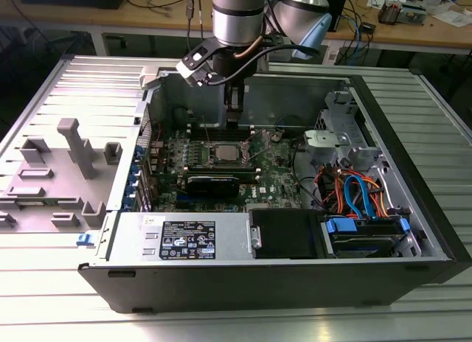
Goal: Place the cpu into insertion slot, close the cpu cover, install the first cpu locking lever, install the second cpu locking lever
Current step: 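Close the cpu cover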
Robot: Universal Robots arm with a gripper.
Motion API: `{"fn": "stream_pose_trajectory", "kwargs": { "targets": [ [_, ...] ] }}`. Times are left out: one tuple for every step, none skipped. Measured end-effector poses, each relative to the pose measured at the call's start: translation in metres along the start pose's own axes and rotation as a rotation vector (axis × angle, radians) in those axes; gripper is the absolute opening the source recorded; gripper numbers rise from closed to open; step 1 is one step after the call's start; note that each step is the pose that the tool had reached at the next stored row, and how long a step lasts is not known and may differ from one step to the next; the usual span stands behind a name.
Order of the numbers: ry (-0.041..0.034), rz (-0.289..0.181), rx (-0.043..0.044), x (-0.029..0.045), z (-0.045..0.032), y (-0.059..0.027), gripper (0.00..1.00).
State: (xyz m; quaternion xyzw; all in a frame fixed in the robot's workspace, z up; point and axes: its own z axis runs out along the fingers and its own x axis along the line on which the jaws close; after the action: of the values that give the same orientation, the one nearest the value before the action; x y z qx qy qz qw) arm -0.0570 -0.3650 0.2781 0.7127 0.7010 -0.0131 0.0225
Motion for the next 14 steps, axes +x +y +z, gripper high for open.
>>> {"fn": "stream_pose_trajectory", "kwargs": {
  "targets": [
    [0.0000,0.000,0.0000,0.0000,0.0000,0.0002,0.11],
    [0.0000,0.000,0.0000,0.0000,0.0000,0.0006,0.11],
    [0.0000,0.000,0.0000,0.0000,0.0000,0.0009,0.11],
    [0.0000,0.000,0.0000,0.0000,0.0000,0.0015,0.11],
    [0.0000,0.000,0.0000,0.0000,0.0000,0.0022,0.11],
    [0.0000,0.000,0.0000,0.0000,0.0000,0.0025,0.11],
    [0.0000,0.000,0.0000,0.0001,0.0000,0.0028,0.11],
    [0.0000,0.000,0.0000,0.0001,0.0001,0.0034,0.11],
    [0.0000,0.000,0.0000,0.0001,0.0001,0.0038,0.11],
    [0.0000,0.000,-0.0001,0.0001,0.0001,0.0042,0.11],
    [0.0000,0.000,0.0000,0.0001,0.0001,0.0047,0.11],
    [0.0000,0.000,0.0000,0.0001,0.0001,0.0051,0.11],
    [0.0000,0.000,0.0000,0.0001,0.0001,0.0054,0.11],
    [0.0000,0.000,0.0000,0.0001,0.0001,0.0057,0.11]
  ]
}}
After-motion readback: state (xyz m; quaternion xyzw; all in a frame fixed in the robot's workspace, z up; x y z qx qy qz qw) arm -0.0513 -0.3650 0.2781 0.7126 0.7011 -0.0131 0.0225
